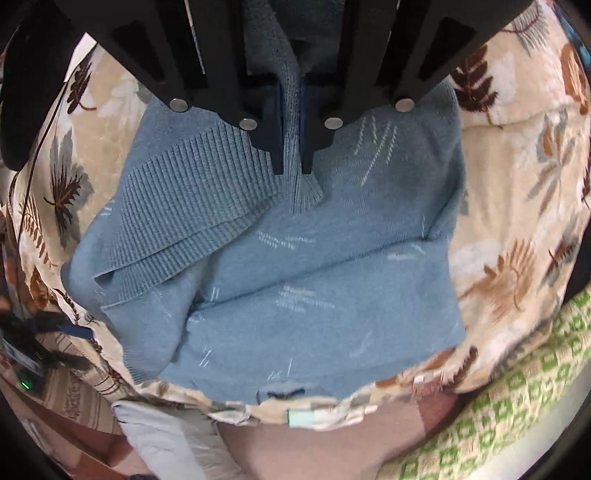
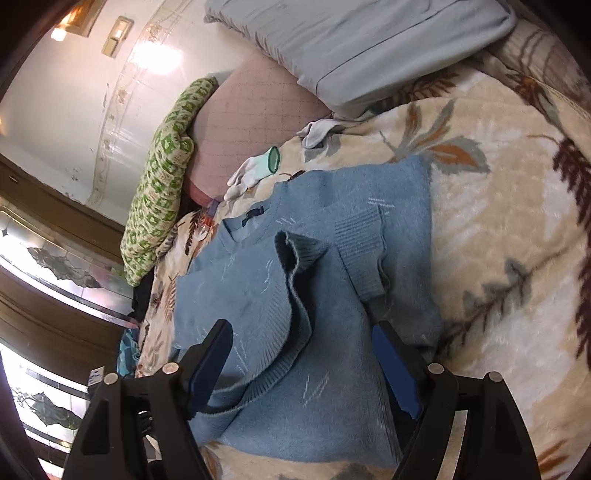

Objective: Fold small clothes

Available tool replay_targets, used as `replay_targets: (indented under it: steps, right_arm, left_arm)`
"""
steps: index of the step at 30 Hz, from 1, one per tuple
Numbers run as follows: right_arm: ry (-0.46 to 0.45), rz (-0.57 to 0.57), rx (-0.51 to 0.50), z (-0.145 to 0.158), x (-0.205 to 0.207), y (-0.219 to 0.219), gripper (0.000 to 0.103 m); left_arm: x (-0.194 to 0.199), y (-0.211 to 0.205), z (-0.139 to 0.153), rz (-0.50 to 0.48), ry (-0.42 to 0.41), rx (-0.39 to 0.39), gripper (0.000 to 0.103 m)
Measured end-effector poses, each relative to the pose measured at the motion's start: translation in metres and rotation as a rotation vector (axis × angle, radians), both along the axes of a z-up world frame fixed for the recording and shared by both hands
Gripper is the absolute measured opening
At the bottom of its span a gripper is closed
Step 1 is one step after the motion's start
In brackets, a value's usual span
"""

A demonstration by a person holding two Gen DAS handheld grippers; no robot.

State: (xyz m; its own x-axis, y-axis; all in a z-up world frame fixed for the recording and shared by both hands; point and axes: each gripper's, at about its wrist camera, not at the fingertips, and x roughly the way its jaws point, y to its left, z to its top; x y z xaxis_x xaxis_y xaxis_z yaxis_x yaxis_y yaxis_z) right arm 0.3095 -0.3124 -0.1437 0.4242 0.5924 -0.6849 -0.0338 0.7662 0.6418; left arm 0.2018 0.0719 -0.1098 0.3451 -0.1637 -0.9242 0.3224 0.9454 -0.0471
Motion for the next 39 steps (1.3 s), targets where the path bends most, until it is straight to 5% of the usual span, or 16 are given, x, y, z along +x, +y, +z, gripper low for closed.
replay_targets:
  steps: [5, 9, 10, 12, 13, 16, 21, 26, 33, 39]
  right_arm:
    - [0.057, 0.005, 0.16, -0.003, 0.035, 0.015, 0.081]
    - [0.159, 0.001, 0.125, -0.023, 0.06, 0.039, 0.077]
    - [0.174, 0.0, 0.097, -0.027, 0.063, 0.045, 0.071]
    - [0.198, -0.007, 0.028, -0.037, 0.069, 0.053, 0.011]
    - [0.208, -0.029, 0.018, -0.043, 0.07, 0.053, 0.005]
    - [0.148, -0.084, 0.035, -0.035, 0.056, 0.05, 0.005]
    - [-0.026, -0.242, 0.241, 0.014, -0.01, 0.024, 0.005]
    - [-0.19, -0.291, 0.304, 0.072, -0.05, 0.018, 0.005]
    - [-0.244, -0.318, 0.255, 0.099, 0.01, 0.029, 0.005]
    - [-0.12, -0.38, 0.168, 0.038, 0.105, 0.034, 0.009]
  left_arm:
    - [-0.004, 0.005, 0.009, 0.025, -0.05, -0.005, 0.006]
    - [-0.006, 0.01, 0.013, 0.037, -0.075, -0.012, 0.006]
    - [-0.006, 0.01, 0.014, 0.04, -0.083, -0.011, 0.006]
    - [-0.008, 0.012, 0.018, 0.058, -0.11, -0.006, 0.006]
    - [-0.01, 0.014, 0.021, 0.072, -0.125, -0.006, 0.006]
    - [-0.015, 0.025, 0.039, 0.168, -0.215, -0.015, 0.006]
    - [-0.029, 0.051, 0.075, 0.357, -0.354, -0.086, 0.006]
    - [-0.028, 0.052, 0.115, 0.39, -0.533, -0.054, 0.006]
    - [0.056, 0.052, 0.129, 0.394, -0.639, 0.006, 0.006]
    - [0.159, 0.044, 0.067, 0.437, -0.557, 0.086, 0.006]
